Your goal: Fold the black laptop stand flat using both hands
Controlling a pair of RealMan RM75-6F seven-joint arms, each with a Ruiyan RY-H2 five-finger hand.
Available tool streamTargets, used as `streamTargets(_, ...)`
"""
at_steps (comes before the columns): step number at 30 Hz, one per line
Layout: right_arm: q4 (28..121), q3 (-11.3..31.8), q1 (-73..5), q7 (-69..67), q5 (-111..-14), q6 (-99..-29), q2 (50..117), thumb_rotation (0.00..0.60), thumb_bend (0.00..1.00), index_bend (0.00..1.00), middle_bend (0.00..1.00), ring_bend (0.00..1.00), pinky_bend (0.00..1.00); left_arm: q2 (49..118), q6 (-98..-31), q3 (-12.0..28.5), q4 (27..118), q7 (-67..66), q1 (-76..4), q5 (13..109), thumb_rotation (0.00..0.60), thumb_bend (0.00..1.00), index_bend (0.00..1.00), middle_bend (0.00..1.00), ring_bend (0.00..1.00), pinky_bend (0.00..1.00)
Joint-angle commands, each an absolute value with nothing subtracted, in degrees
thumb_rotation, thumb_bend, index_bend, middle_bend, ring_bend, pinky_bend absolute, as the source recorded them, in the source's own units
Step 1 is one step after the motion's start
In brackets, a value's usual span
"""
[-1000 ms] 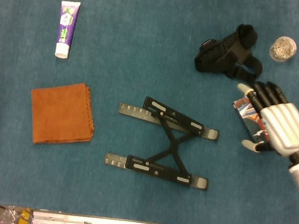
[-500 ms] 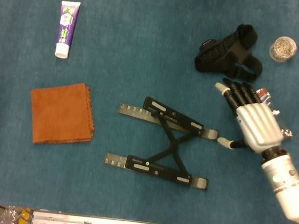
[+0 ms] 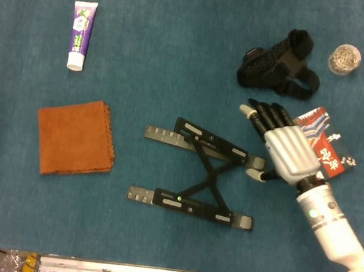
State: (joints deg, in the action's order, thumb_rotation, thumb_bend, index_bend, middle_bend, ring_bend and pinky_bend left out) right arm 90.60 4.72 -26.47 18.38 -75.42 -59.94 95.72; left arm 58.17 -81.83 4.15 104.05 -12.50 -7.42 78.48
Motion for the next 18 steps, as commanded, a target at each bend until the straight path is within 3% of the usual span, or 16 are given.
streamTargets(1, 88.7, 5.1, -27.3, 18.5, -75.9, -60.2, 98.0, 0.6, 0.0, 0.0, 0.0, 0.0, 0.01, 58.0, -81.9, 4.1, 104.0, -12.5, -7.4, 78.4, 0.6, 0.28, 0.0, 0.0, 0.0, 0.0)
streamTargets(18, 81.8, 7.7, -31.1, 19.8, -74.4, -58.8, 104.3, 0.6, 0.0, 0.0, 0.0, 0.0, 0.01, 57.1, -81.9, 3.9, 104.2, -12.6, -7.0, 77.8, 0.6, 0.28, 0.0, 0.0, 0.0, 0.0)
